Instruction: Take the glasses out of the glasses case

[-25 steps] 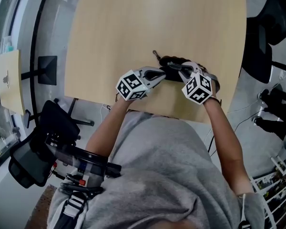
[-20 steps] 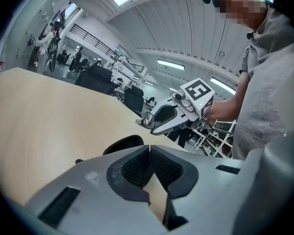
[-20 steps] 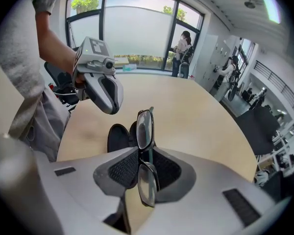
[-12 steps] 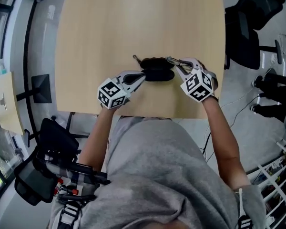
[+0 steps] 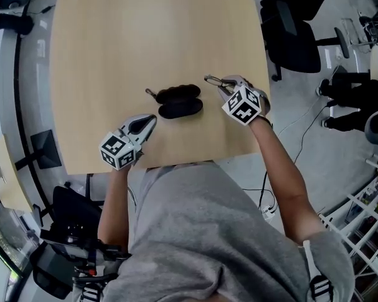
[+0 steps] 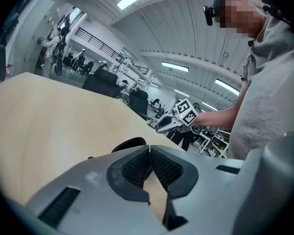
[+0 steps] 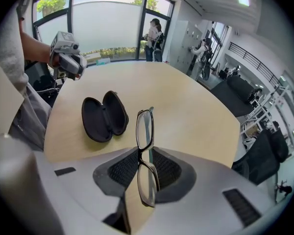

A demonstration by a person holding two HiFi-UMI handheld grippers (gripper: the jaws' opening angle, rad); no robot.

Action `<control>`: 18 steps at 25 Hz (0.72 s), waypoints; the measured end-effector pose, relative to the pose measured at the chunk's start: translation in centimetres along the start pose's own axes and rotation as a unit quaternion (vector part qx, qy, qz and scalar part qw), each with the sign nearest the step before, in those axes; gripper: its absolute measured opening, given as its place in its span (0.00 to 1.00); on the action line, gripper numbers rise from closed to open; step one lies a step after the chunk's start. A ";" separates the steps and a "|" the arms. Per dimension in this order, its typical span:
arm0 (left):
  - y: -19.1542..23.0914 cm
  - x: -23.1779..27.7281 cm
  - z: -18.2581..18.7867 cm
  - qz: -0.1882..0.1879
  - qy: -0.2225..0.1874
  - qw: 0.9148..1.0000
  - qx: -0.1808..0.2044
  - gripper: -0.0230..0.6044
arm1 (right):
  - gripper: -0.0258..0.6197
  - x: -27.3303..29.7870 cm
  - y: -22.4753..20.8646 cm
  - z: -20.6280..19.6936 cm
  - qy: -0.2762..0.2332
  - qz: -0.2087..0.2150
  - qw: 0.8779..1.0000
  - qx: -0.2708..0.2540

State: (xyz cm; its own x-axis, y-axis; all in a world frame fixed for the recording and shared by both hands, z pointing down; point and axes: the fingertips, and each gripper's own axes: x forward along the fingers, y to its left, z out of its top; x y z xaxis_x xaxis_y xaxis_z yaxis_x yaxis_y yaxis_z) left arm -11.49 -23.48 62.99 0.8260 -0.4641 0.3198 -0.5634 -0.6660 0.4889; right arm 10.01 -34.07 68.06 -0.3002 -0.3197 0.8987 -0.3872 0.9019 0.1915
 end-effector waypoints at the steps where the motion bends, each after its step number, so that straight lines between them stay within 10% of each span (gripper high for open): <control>1: 0.1 -0.1 -0.1 0.002 -0.001 1.000 -0.002 0.05 | 0.18 0.6 -0.2 -0.7 0.007 0.000 1.000 0.003; 18: 0.5 -1.4 -0.8 0.021 -0.002 1.000 -0.009 0.05 | 0.18 6.6 -1.6 -6.9 0.083 0.009 0.996 0.004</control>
State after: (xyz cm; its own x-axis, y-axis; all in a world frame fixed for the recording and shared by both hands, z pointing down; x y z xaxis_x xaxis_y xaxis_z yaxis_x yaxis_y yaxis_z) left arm -12.90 -22.67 63.47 0.8014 -0.4945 0.3366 -0.5975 -0.6356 0.4889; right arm 14.68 -35.61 76.38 -0.1585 -0.2511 0.9549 -0.3900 0.9044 0.1731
